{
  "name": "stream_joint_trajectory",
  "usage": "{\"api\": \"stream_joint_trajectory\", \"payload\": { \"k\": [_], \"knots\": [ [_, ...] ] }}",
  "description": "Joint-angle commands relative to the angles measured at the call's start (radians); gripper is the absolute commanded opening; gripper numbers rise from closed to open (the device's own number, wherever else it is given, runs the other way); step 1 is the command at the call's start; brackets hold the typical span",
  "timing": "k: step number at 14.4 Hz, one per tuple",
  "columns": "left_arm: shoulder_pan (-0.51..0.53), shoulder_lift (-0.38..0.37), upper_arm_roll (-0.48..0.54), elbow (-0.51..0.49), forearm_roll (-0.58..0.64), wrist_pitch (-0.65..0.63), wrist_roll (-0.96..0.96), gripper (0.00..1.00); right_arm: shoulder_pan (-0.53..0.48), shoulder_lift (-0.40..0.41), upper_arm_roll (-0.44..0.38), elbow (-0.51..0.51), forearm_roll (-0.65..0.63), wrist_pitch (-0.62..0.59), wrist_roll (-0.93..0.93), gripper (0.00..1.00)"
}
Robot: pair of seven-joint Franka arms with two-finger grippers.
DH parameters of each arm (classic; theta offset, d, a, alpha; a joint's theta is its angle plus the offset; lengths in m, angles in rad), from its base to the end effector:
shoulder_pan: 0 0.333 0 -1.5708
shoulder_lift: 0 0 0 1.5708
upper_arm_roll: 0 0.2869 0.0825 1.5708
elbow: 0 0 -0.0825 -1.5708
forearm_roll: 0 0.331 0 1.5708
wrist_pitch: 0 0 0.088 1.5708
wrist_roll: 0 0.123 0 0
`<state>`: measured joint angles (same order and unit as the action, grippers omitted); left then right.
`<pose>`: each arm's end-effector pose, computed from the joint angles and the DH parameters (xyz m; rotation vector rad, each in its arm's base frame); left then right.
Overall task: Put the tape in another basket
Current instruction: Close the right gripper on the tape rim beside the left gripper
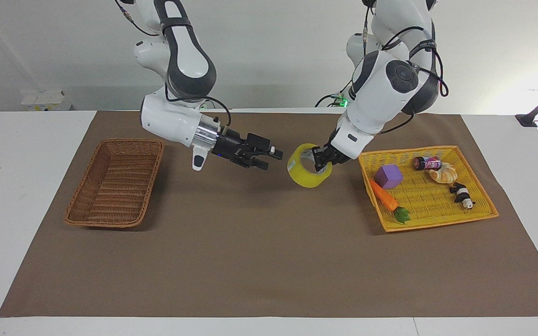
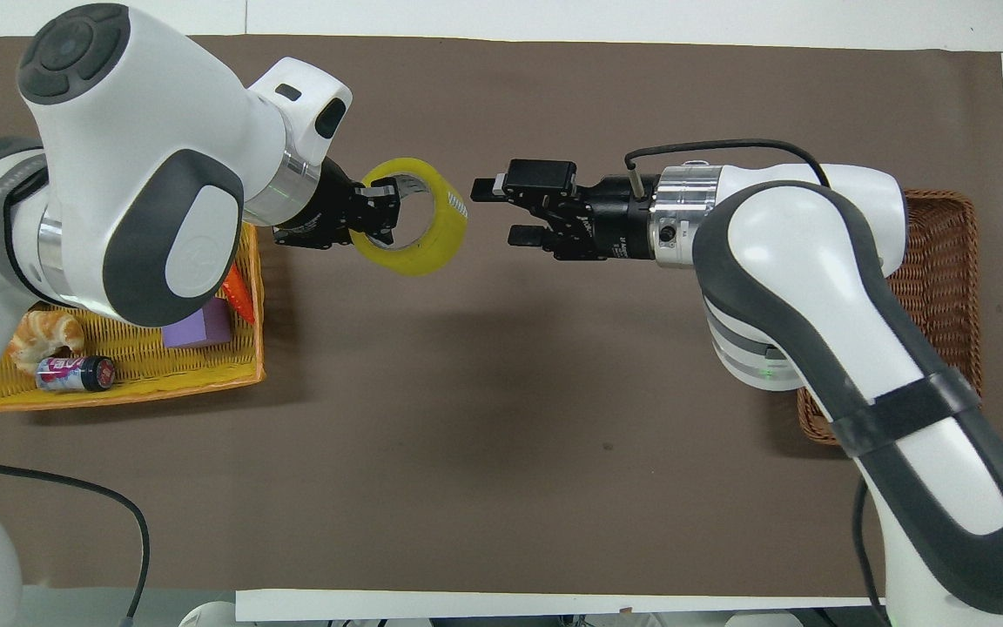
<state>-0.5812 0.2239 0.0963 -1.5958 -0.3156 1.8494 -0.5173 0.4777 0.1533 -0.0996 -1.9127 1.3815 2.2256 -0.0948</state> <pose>0.4955 -0.2991 0.4769 2.8695 0.1613 -0.1577 0.5213 0.2561 0.4430 -1.9837 0.3691 0.0269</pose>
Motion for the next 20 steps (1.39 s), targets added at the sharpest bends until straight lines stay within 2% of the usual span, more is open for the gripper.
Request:
{"api": "stream_joint_trajectory", "payload": {
  "k": [1, 5, 9, 10, 12, 14, 15, 19, 20],
  "knots": [
    [-0.011, -0.017, 0.013, 0.004, -0.019, -0.018, -0.009, 0.0, 0.021, 0.002, -0.003, 0.004, 0.017, 0.025, 0.01, 0.99],
    [-0.011, -0.017, 0.014, 0.004, -0.019, -0.021, -0.009, 0.0, 0.07, 0.005, -0.003, 0.004, 0.017, 0.063, 0.01, 0.99],
    [-0.017, -0.017, 0.013, 0.005, -0.019, -0.021, -0.01, 0.0, 0.078, 0.005, -0.003, 0.004, 0.016, 0.066, 0.007, 0.99],
    [-0.022, -0.017, 0.013, 0.004, -0.019, -0.021, -0.01, 0.0, 0.079, 0.005, -0.003, 0.004, 0.011, 0.066, 0.001, 0.98],
    [-0.022, -0.017, 0.013, 0.002, -0.017, -0.022, -0.009, 0.0, 0.081, 0.005, -0.003, 0.004, 0.007, 0.072, -0.003, 0.87],
    [-0.022, -0.017, 0.013, 0.004, -0.017, -0.032, -0.009, 0.0, 0.084, 0.006, -0.003, 0.003, 0.007, 0.086, -0.003, 0.85],
    [-0.023, -0.017, 0.013, 0.004, -0.019, -0.033, -0.009, 0.0, 0.082, 0.006, -0.003, 0.003, 0.005, 0.085, -0.003, 0.79],
    [-0.023, -0.018, 0.013, 0.004, -0.017, -0.035, -0.009, 0.0, 0.082, 0.005, -0.003, 0.001, 0.005, 0.083, 0.007, 0.1],
    [-0.023, -0.02, 0.013, 0.004, -0.017, -0.041, -0.009, 0.0, 0.084, 0.005, -0.003, 0.003, 0.005, 0.088, 0.012, 0.02]
  ]
}}
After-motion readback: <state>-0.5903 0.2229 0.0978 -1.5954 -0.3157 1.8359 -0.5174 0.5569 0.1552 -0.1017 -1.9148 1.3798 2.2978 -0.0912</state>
